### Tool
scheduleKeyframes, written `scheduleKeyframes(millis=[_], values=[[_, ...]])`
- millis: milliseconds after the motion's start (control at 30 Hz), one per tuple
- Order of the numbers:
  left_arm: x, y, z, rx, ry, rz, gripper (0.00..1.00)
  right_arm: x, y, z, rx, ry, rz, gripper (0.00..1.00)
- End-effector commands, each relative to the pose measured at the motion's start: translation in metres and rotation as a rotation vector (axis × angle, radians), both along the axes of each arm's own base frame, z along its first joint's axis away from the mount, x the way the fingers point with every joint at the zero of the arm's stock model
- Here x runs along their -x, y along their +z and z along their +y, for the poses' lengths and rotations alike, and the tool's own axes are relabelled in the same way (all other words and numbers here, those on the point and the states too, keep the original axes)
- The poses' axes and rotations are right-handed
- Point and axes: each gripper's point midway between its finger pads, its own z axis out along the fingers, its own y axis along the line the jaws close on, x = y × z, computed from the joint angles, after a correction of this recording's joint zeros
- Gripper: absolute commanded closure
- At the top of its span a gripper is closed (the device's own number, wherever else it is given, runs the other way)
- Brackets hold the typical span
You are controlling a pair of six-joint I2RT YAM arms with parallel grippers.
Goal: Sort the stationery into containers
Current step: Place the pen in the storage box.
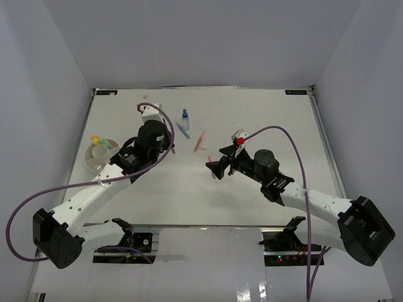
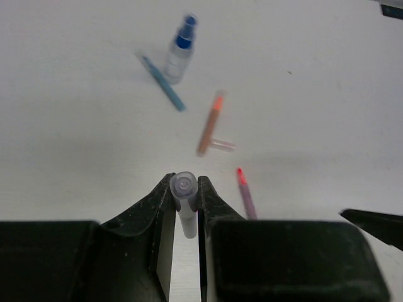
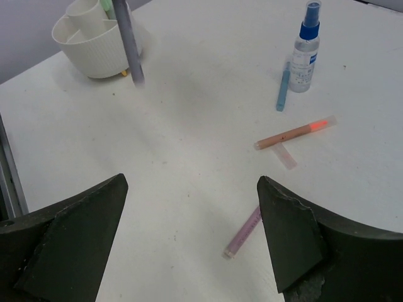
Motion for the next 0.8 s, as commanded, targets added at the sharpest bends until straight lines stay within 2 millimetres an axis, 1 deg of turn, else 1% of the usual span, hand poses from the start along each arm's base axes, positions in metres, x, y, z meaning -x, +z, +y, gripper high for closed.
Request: scheduleKeyframes(millis=[0,33,67,100,133,167,200,233,267,300,367,400,500,600,767], values=[[-0.004,0.023,0.095,-0.199,0.279,-0.079,0.84,-0.004,0.001,-0.009,0.016,-0.04,-0.047,0.1],[-0.004,0.023,0.109,-0.22,0.314,-0.08,0.84,-0.003,-0.001,-0.01,0.021,-0.04,-0.046,0.1],[-0.004,0.018,0.124,-0.256,0.343,-0.071,0.83,-0.003,-0.004,-0.011,0.026,-0.039,-0.045,0.1],[-0.003,0.018,0.14,-0.272,0.387,-0.073,0.83,-0.004,-0.005,-0.012,0.029,-0.042,-0.044,0.1],[-0.003,0.017,0.163,-0.292,0.463,-0.066,0.83,-0.003,-0.007,-0.012,0.035,-0.039,-0.044,0.1],[-0.003,0.017,0.175,-0.304,0.506,-0.076,0.83,-0.003,-0.009,-0.012,0.039,-0.037,-0.045,0.1],[0.0,0.012,0.194,-0.344,0.563,-0.07,0.83,-0.003,-0.01,-0.013,0.042,-0.036,-0.045,0.1],[0.001,0.009,0.201,-0.359,0.58,-0.075,0.83,-0.003,-0.013,-0.013,0.046,-0.033,-0.04,0.1],[-0.002,0.011,0.205,-0.354,0.595,-0.104,0.83,-0.003,-0.015,-0.014,0.049,-0.033,-0.037,0.1],[0.001,0.002,0.218,-0.39,0.623,-0.091,0.83,-0.003,-0.017,-0.015,0.053,-0.031,-0.034,0.1],[-0.002,0.0,0.228,-0.395,0.653,-0.106,0.83,-0.002,-0.021,-0.016,0.057,-0.028,-0.028,0.1],[-0.001,-0.003,0.239,-0.411,0.679,-0.096,0.83,-0.002,-0.022,-0.018,0.059,-0.028,-0.026,0.1],[-0.004,-0.006,0.253,-0.42,0.712,-0.092,0.83,-0.003,-0.025,-0.021,0.066,-0.035,-0.024,0.1],[-0.007,-0.007,0.261,-0.439,0.731,-0.1,0.83,-0.004,-0.027,-0.023,0.068,-0.038,-0.022,0.1],[-0.01,-0.02,0.265,-0.456,0.718,-0.101,0.83,-0.004,-0.031,-0.023,0.068,-0.028,-0.013,0.1]])
